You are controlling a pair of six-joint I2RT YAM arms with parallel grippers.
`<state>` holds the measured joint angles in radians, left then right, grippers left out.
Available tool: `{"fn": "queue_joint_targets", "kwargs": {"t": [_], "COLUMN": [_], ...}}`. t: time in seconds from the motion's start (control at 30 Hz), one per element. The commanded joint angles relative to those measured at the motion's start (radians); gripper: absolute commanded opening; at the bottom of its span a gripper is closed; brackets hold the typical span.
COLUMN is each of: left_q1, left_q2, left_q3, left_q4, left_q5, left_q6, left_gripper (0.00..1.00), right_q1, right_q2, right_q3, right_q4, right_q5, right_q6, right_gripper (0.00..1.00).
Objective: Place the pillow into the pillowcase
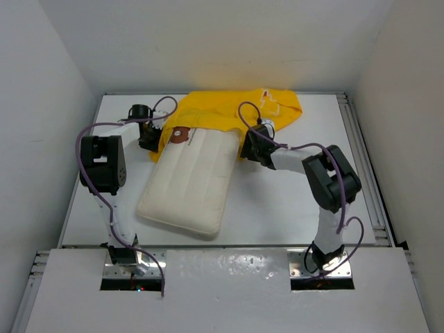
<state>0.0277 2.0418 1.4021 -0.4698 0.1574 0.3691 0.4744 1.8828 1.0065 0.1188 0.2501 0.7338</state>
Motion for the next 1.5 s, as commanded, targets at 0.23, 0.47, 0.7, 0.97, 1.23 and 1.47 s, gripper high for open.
{"fn": "queue_joint_targets", "kwargs": {"t": [0.23, 0.47, 0.7, 0.97, 1.23, 1.47], "left_q1": [0.005, 0.005, 0.003, -0.044, -0.064, -0.057], "left_q2": [-0.04, -0.057, -0.089, -0.166, -0.232, -0.221], "left_q3": [0.001, 0.015, -0.009, -0.132, -0.221, -0.134], "left_q4": [-0.041, -0.062, -0.102, -0.205, -0.204, -0.257], "left_q5": [0.004, 0.014, 0.031, 0.039, -0.012, -0.018], "left_q6": [0.007, 0.011, 0.034, 0.195, 0.183, 0.156], "left_gripper": [0.0, 0.0, 0.0, 0.0, 0.0, 0.0], "right_q1": [0.026, 0.035, 0.029, -0.04, -0.132, -0.12], "right_q2": [0.2, 0.151, 0.142, -0.117, -0.113, 0.006], "right_q3": [0.309, 0.247, 0.192, -0.107, -0.083, 0.064], "right_q4": [-0.271, -0.383, -0.371, -0.202, -0.021, 0.108], "right_q5": [-0.02, -0.072, -0.137, -0.113, -0.357, -0.439], "right_q6": [0.002, 0.041, 0.081, 0.118, -0.017, 0.004], "right_gripper": [0.47, 0.37, 0.0, 0.0, 0.44, 0.58]}}
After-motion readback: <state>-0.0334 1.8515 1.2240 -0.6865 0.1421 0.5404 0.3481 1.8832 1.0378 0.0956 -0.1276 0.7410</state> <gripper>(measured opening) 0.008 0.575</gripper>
